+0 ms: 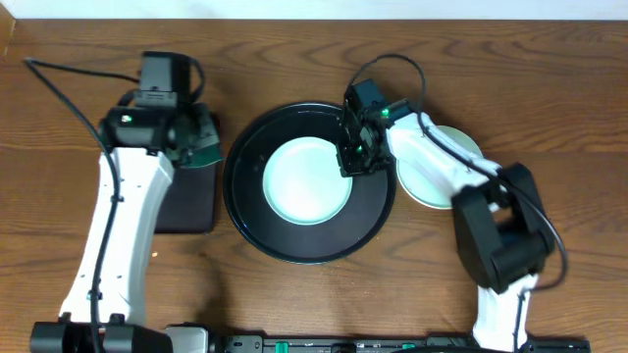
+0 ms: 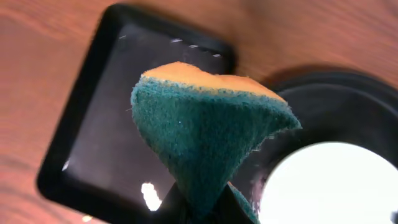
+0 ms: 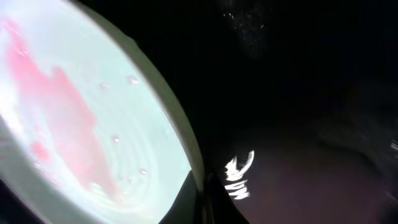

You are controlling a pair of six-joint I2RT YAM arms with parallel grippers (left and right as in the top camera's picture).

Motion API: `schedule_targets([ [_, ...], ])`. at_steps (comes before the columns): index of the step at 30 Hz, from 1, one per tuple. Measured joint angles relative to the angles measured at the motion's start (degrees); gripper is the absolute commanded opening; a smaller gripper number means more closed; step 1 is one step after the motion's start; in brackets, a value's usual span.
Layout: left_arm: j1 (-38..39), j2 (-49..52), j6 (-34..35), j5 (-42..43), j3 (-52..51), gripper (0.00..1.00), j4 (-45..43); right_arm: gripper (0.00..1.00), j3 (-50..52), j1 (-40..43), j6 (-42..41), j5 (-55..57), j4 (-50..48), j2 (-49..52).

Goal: Clean dirty plates on tray and stack at the side
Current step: 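Withdraw the left gripper and grip the plate rim with the right, then lift the plate with the right gripper onto the plate stack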

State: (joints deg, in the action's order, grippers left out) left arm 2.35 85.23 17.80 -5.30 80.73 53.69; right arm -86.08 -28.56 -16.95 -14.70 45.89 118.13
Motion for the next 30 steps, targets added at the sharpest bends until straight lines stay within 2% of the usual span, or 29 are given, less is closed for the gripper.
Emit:
schedule_targets([
  [4,-2.73,0.31,0.00,-0.11,0.00,0.07,0.31,0.01,0.00,-4.26,2.82,9.79,1.27,-9.03],
  [9,-2.99,0.33,0.00,-0.09,0.00,0.07,0.31,0.01,-0.09,-12.24,4.87,25.59,3.61,-13.81],
  [18,-3.02,0.33,0.00,-0.04,0.00,0.07,0.33,0.01,-0.09,-26.69,5.95,59.52,3.98,-14.12],
  [25,-3.02,0.33,0.00,-0.04,0.00,0.07,0.35,0.01,-0.09,-31.21,5.11,78.73,3.78,-14.12],
  [30,-3.02,0.33,0.00,-0.04,0.00,0.08,0.35,0.01,-0.09,-31.69,3.28,87.95,3.76,-14.12],
])
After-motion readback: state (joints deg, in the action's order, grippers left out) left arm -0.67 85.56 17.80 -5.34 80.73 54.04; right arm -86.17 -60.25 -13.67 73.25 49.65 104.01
